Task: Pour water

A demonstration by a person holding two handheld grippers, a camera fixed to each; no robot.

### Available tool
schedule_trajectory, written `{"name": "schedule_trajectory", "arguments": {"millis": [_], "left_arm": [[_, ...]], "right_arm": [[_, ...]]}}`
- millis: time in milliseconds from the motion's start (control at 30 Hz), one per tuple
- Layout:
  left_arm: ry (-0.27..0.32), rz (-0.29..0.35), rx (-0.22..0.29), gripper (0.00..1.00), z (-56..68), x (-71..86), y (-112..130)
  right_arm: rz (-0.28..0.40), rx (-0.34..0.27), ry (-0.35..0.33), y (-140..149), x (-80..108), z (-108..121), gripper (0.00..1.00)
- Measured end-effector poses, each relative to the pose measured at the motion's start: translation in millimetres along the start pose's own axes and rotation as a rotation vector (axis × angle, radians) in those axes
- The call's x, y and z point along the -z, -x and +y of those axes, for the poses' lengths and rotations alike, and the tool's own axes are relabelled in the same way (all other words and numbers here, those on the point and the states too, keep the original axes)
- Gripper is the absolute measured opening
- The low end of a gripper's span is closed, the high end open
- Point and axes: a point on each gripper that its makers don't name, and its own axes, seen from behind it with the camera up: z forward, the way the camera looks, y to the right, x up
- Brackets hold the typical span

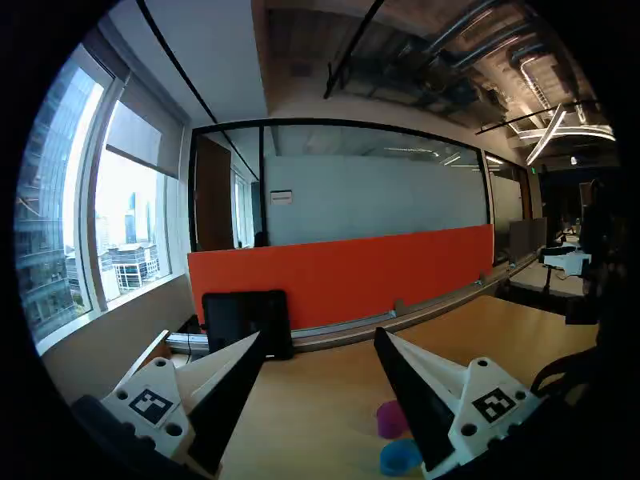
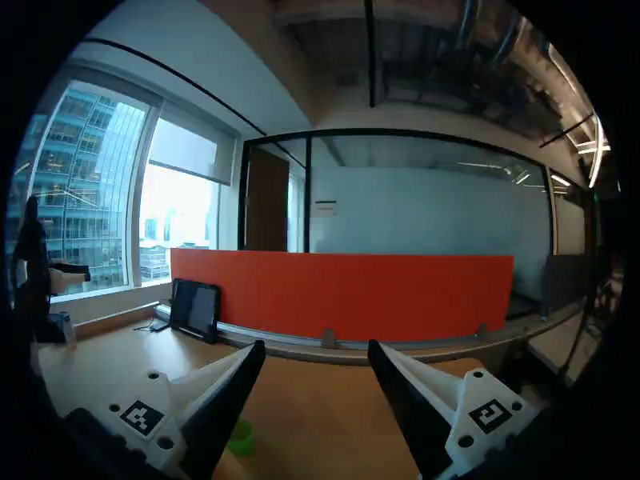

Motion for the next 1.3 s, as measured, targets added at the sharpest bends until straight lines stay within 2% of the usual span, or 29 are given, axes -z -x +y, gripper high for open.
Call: {"name": "schedule_trajectory", "arguments": {"millis": [267,567,767,967,1300], "left_arm": [[0.056,-0.02,-0.024,0.97,5.2,-0.1,7.4],[0.134,-0.047,-0.028,0.97,17.7,0.3,23.5],[0.166,-0.081,-0.046,0.97,23.8,-0.1,38.4],[0.204,-0.123,-0.037,0.97,32.2,-0.2,61.8],[0.261,-0.19,-0.062,0.97,49.9,0.2,100.6]], "right_arm": [[-0.005,0.011,-0.149,-3.9,0.8,-30.8,0.99],[-0.026,0.05,-0.273,1.1,-3.9,-60.4,0.99],[-0.063,0.06,-0.329,14.7,-10.0,-72.1,1.0],[-0.095,0.065,-0.381,26.6,-14.0,-80.5,1.0],[-0.165,0.078,-0.424,63.6,-19.9,-81.7,1.0]]}}
